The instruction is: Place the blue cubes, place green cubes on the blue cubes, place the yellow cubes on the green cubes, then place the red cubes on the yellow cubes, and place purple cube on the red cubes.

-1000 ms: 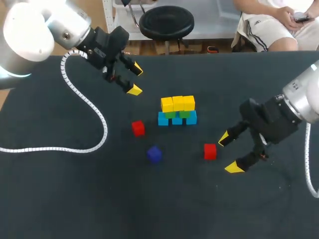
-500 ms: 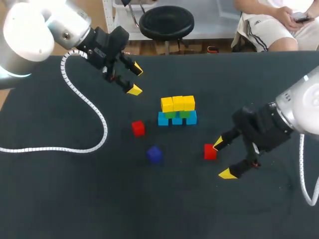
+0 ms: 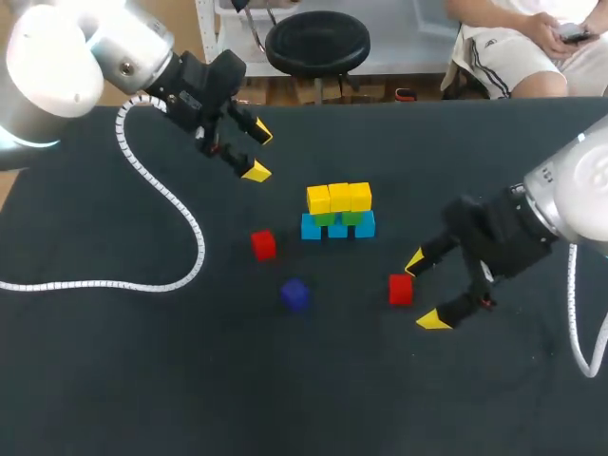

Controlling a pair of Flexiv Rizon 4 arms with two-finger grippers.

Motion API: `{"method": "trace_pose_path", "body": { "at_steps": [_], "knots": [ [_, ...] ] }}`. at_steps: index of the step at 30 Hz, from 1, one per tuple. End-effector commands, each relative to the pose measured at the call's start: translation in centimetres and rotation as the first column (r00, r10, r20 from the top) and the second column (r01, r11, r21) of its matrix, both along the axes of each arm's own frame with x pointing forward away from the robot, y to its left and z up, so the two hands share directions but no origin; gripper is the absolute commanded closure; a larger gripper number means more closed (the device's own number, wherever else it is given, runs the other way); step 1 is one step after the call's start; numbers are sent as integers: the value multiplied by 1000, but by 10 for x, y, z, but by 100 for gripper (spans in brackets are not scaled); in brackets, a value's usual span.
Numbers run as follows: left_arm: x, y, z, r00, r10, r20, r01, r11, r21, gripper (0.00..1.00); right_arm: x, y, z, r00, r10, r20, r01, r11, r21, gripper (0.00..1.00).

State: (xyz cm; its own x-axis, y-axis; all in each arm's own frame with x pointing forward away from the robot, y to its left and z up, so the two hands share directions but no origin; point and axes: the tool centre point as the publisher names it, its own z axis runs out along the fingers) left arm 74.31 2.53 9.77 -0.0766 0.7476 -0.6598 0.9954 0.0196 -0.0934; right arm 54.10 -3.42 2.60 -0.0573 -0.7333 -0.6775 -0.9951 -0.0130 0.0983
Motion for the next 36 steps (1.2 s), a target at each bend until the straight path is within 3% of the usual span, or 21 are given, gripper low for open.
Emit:
{"method": "trace_pose_path", "body": {
  "at_steps": [1,17,29,36],
  "knots": [
    [2,0,0,1000,-3,-4,3,1000,4,0,9,1,-7,1000,22,-14,-21,1000,18,0],
    [2,0,0,1000,-3,-4,3,1000,4,0,17,13,-14,999,39,-14,-39,999,35,0],
    [2,0,0,1000,-3,-4,3,1000,4,0,-6,-5,0,997,30,-65,-27,999,40,0],
    [2,0,0,1000,-3,-4,3,1000,4,0,1,1,8,999,10,-37,-8,999,49,0]
  ]
}}
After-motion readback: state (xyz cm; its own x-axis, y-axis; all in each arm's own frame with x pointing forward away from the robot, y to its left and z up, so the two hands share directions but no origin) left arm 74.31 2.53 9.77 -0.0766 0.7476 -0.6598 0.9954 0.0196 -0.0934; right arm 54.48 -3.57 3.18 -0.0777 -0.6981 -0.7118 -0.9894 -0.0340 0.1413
